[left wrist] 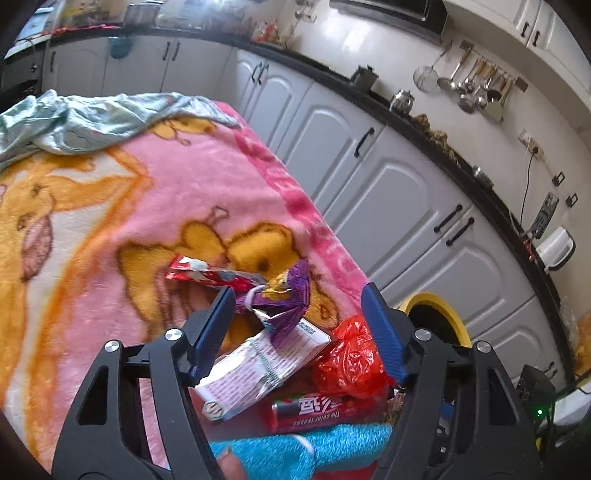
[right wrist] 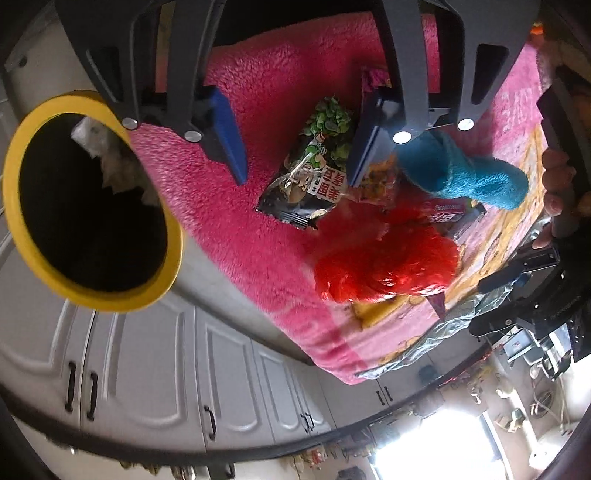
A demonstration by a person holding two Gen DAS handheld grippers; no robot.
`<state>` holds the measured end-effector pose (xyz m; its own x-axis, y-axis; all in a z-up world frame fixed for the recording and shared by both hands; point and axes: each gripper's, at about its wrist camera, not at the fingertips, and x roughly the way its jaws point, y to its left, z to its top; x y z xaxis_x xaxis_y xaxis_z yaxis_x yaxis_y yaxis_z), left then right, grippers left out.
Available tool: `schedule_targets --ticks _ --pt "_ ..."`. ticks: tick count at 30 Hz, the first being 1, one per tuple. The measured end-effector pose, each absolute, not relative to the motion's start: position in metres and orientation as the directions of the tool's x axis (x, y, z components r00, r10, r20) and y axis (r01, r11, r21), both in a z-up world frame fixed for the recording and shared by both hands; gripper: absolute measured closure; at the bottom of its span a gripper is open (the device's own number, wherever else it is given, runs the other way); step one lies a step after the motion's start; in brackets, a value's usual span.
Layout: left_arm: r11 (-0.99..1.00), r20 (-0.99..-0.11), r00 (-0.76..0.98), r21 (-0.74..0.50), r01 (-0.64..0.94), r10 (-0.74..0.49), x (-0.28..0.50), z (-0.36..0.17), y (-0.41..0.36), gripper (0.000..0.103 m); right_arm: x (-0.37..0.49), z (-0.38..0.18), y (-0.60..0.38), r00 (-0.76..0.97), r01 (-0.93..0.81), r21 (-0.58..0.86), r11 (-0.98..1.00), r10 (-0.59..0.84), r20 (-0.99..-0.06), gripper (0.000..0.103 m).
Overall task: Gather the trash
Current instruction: 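Grasp the purple wrapper with the left tool while the right tool grasps the green snack packet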
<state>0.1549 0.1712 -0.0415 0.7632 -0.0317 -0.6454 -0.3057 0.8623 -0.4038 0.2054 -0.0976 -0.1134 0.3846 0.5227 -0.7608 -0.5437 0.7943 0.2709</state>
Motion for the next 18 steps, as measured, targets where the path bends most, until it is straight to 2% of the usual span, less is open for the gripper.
schedule_targets --ticks 6,7,10,11,15,18 --pt "0.867 -0.690 0.723 -0.373 -0.330 -0.021 0.174 -0.055 0.166 0.049 0.209 -0.117 -0.098 0.371 -0.536 0.289 0.794 0.528 -0.764 0.065" --pt "0.867 -0.701 0.713 -0.366 -0.338 -0.018 0.176 -0.058 0.166 0.052 0.210 -0.116 -0.099 0.371 -0.534 0.290 0.794 0.528 -0.764 0.071" --pt "0.866 -0.719 0.694 -0.360 -0.348 -0.020 0.181 -0.066 0.169 0.066 0.211 -0.116 -0.103 0.364 -0.529 0.303 0.792 0.535 -0.762 0.079" --pt "0.866 -0.722 0.692 -0.355 -0.353 -0.014 0.181 -0.067 0.170 0.071 0.212 -0.116 -0.104 0.363 -0.530 0.306 0.791 0.537 -0.761 0.080" --pt "0.868 -0.717 0.697 -0.353 -0.350 -0.011 0.179 -0.066 0.173 0.077 0.212 -0.112 -0.110 0.353 -0.526 0.335 0.782 0.559 -0.751 0.086" --pt "0.870 -0.709 0.705 -0.351 -0.345 -0.007 0.175 -0.063 0.175 0.087 0.210 -0.108 -0.113 0.353 -0.524 0.349 0.777 0.571 -0.741 0.087"
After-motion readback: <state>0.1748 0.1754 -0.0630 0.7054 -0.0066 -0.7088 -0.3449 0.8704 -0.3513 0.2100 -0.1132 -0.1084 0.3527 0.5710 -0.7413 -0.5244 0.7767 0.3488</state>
